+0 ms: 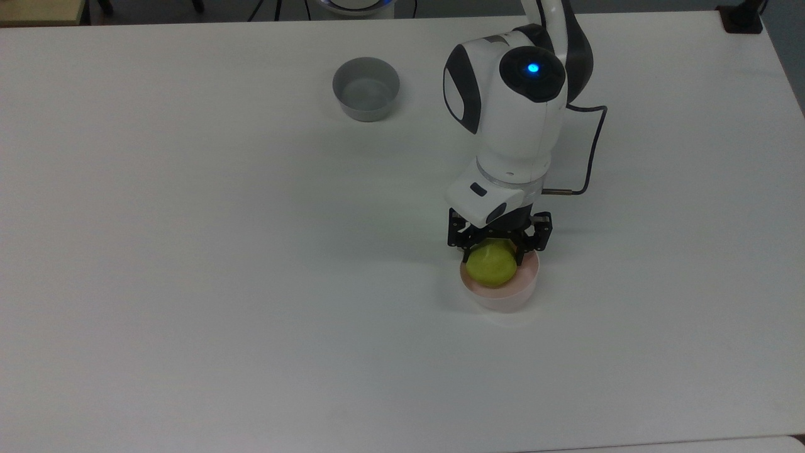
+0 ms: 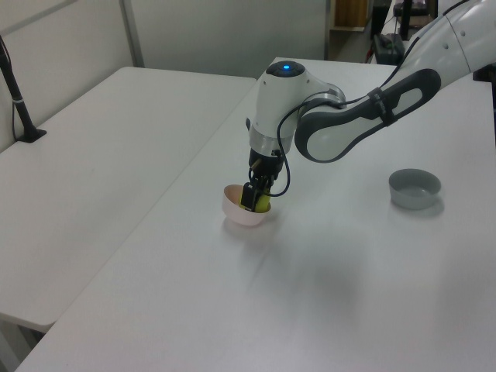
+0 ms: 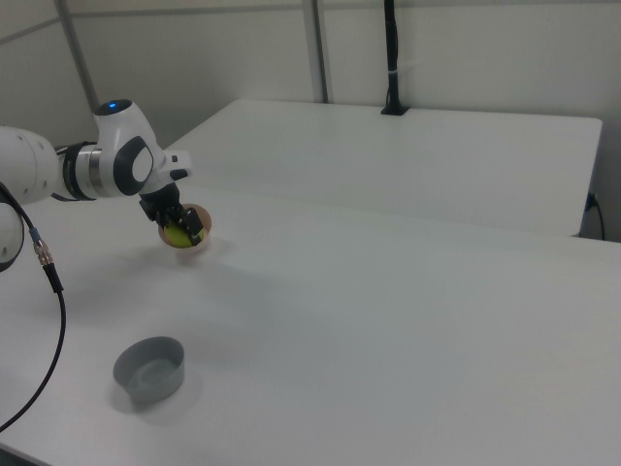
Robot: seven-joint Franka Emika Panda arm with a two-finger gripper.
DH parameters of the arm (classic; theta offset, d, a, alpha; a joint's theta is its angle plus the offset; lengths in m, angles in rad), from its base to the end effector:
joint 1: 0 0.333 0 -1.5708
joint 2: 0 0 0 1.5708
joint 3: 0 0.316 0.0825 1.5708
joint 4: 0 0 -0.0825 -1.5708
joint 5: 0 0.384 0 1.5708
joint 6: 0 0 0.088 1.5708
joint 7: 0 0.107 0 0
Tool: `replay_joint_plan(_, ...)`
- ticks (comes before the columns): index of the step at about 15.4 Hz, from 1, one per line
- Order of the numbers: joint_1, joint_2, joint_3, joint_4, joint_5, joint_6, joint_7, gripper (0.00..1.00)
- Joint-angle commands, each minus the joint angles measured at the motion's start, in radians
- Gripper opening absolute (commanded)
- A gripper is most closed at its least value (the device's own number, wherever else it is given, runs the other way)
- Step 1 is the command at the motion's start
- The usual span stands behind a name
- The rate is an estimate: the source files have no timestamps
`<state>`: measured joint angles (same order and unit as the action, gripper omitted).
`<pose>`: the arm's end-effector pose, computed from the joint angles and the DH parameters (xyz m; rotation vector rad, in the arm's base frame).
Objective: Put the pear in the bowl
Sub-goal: 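Open the gripper to release the pear into the pink bowl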
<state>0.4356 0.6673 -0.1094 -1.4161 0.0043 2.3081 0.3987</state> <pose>0.7001 0.2551 0.3312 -3.0956 0.0681 -0.3658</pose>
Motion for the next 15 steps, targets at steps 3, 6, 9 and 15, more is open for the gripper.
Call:
replay_joint_plan(3,0.014,-0.002,-0.016,0.020,0.003,0.016,0.015,1.00)
replay_joint_plan(6,0.012,-0.020,-0.021,0.020,0.003,0.014,0.015,1.00)
replay_joint_plan(9,0.005,-0.048,-0.024,0.020,0.005,0.004,0.014,1.00)
replay_joint_plan(15,-0.041,-0.198,-0.027,0.008,0.003,-0.243,-0.011,1.00)
